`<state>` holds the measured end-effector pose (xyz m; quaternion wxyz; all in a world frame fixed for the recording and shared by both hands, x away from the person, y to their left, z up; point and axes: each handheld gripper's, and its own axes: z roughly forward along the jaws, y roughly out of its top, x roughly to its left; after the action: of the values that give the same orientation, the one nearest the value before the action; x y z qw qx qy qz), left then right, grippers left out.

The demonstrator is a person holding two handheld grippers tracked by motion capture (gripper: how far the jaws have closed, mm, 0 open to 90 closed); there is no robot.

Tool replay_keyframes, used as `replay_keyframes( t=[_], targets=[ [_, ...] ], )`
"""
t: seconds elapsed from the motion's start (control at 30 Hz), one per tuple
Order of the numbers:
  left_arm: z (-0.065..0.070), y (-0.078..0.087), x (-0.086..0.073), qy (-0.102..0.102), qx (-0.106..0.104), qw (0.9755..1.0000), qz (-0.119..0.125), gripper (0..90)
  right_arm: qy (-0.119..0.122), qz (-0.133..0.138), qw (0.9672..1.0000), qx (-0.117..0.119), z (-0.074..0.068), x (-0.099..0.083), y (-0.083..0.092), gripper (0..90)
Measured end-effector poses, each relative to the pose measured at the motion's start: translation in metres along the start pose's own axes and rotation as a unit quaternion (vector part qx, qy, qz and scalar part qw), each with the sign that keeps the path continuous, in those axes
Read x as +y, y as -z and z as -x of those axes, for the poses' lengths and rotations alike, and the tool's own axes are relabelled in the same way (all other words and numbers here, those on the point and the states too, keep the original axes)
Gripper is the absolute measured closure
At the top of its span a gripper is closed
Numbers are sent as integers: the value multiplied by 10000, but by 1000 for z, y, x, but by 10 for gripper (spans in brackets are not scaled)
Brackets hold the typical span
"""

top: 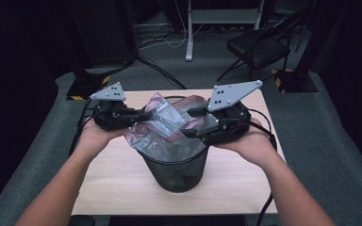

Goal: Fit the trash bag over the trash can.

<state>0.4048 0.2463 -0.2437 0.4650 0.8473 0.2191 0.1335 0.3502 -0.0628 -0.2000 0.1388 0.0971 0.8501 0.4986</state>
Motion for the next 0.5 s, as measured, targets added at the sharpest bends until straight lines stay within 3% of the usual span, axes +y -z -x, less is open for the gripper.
replay_keyframes(
  t=[0.2, 0.27, 0.37, 0.5],
  targets=[
    [2, -2, 2, -10, -20, 10000, 33, 848, 108, -61, 9996, 272, -6, 7, -16, 416],
    [2, -1, 1, -33, 17, 10000, 11, 848, 127, -194, 9987, 450, -9, 1, -27, 416],
    [2, 0, 1, -36, 20, 10000, 5, 846, 151, -299, 9981, 508, -10, -4, -34, 419],
    [3, 1, 2, -37, 11, 10000, 39, 837, 141, -461, 9972, 578, -10, -10, -43, 569]
  ],
)
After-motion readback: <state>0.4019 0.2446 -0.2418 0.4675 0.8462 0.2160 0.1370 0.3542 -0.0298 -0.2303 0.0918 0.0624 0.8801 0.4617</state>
